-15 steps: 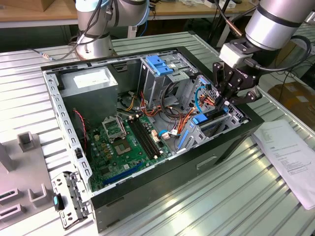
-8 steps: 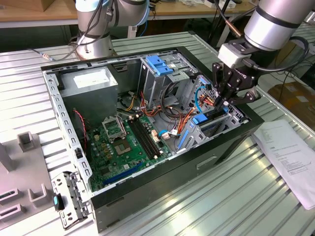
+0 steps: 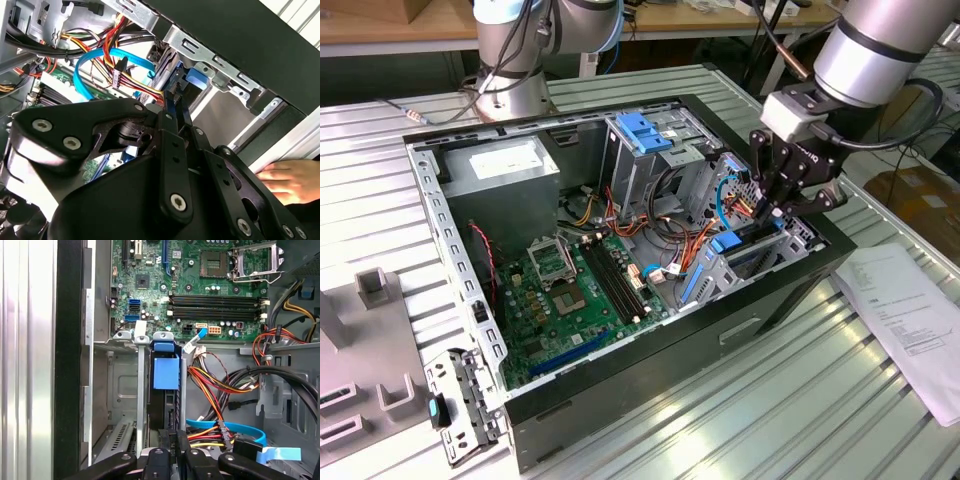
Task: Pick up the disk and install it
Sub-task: 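Insert the first disk wire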
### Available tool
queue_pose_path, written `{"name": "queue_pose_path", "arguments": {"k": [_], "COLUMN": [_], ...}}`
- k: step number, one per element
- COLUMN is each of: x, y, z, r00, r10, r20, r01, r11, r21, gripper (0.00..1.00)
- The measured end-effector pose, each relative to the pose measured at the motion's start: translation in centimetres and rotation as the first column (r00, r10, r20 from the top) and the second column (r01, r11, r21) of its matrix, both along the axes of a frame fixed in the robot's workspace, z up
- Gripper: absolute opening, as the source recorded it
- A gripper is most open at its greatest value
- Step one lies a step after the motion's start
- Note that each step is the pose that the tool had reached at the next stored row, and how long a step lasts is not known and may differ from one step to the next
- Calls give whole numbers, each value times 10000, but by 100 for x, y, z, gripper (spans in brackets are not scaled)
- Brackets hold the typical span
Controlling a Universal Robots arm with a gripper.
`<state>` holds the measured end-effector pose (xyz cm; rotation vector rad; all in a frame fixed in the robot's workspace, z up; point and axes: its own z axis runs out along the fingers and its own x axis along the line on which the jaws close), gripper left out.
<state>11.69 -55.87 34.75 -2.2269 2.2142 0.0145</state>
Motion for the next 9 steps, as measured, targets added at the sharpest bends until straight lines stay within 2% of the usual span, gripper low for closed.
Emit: {"name": "queue_pose_path", "arguments": {"k": [9], "x": [-1], "y": [0], "z": [-25], "r00": [9999], "r10": [-141], "r20": [-10], "r01": [141], "r11": [9999], "r21": [17], "gripper": [18]}}
